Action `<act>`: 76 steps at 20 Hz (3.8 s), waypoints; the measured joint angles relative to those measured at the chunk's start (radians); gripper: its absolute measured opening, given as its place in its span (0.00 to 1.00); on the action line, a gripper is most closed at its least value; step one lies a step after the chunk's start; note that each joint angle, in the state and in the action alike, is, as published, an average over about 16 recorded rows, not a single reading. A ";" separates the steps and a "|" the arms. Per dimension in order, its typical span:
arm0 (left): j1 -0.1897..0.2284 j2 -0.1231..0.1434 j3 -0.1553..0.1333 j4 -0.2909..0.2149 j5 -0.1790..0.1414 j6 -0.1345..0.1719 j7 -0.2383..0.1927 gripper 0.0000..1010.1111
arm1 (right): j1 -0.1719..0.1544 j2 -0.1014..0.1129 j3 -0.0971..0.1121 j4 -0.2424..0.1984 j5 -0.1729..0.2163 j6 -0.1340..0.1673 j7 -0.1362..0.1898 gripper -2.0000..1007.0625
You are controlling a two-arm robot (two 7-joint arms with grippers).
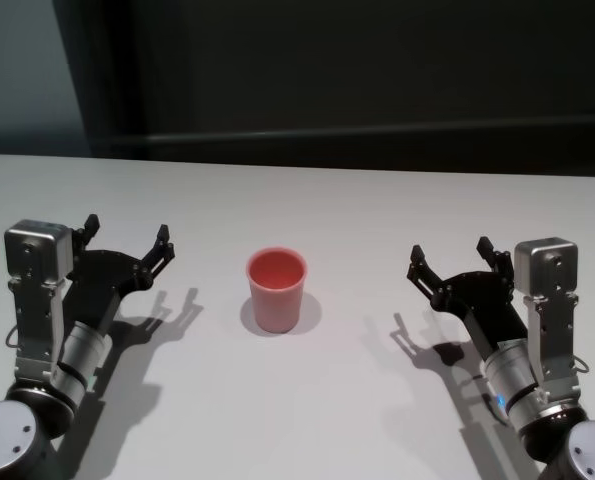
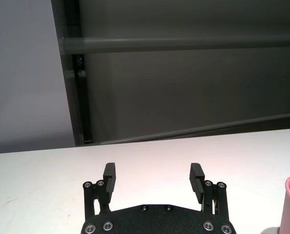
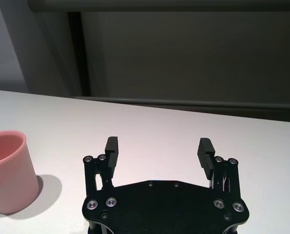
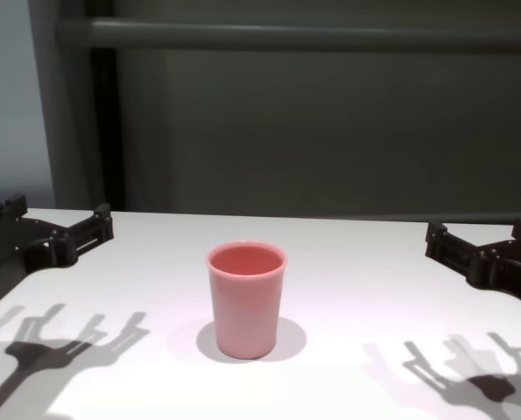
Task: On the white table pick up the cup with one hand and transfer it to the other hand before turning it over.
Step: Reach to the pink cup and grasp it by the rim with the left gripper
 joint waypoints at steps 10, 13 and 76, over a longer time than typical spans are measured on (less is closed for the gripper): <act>0.000 0.000 0.000 0.000 0.000 0.000 0.000 0.99 | 0.000 0.000 0.000 0.000 0.000 0.000 0.000 0.99; 0.000 0.000 0.000 0.000 0.000 0.000 0.000 0.99 | 0.000 0.000 0.000 0.000 0.000 0.000 0.000 0.99; -0.388 0.486 0.344 -0.226 0.337 0.225 -0.727 0.99 | 0.000 0.000 0.000 0.000 0.000 0.000 0.000 0.99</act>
